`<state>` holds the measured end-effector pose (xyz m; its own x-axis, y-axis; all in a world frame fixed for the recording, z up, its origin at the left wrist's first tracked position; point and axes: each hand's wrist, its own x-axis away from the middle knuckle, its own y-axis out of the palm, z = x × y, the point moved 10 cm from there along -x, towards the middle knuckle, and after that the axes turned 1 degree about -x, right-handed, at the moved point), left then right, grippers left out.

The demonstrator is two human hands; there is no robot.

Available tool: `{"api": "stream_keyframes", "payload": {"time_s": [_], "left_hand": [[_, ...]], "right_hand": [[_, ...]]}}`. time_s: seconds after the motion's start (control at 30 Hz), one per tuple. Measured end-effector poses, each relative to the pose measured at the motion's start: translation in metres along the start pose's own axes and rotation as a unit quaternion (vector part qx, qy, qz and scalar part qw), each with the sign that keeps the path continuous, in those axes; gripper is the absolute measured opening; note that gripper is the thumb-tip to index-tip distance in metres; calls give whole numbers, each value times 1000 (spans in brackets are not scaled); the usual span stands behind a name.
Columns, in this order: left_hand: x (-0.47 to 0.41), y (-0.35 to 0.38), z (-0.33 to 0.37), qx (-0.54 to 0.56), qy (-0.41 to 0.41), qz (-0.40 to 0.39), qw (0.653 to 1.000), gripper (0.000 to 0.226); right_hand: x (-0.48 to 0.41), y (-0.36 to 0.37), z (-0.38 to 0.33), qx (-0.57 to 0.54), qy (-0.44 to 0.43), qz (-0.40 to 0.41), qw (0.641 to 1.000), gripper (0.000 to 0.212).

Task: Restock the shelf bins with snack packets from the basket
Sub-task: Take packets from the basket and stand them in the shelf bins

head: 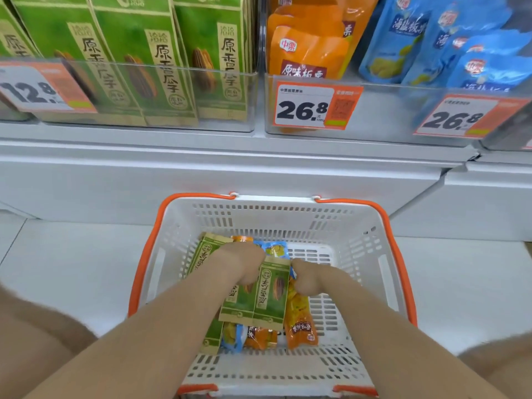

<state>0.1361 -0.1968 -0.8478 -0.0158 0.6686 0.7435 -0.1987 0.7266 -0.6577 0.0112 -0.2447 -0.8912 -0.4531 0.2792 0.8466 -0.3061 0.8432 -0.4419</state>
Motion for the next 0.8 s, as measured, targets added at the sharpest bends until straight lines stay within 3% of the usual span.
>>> {"api": "stream_keyframes", "payload": {"time_s": [0.13,0.3,0.4,0.6,0.8], "left_hand": [[1,0,-4,10,-5,-10,1000,33],[8,-8,-8,33,-21,-1,999,33],[14,-11,-5,44,-20,7,999,41],[34,-15,5,49,-11,18,999,51],[51,-30,9,117,3,62,991,60]], "right_hand": [[-11,-1,-1,-24,16,54,998,6],[6,-8,-19,-17,-3,65,998,17],[6,-14,-12,-57,31,101,993,29],[28,-22,-19,-56,18,183,981,25],[77,-86,-20,-58,-11,291,955,24]]}}
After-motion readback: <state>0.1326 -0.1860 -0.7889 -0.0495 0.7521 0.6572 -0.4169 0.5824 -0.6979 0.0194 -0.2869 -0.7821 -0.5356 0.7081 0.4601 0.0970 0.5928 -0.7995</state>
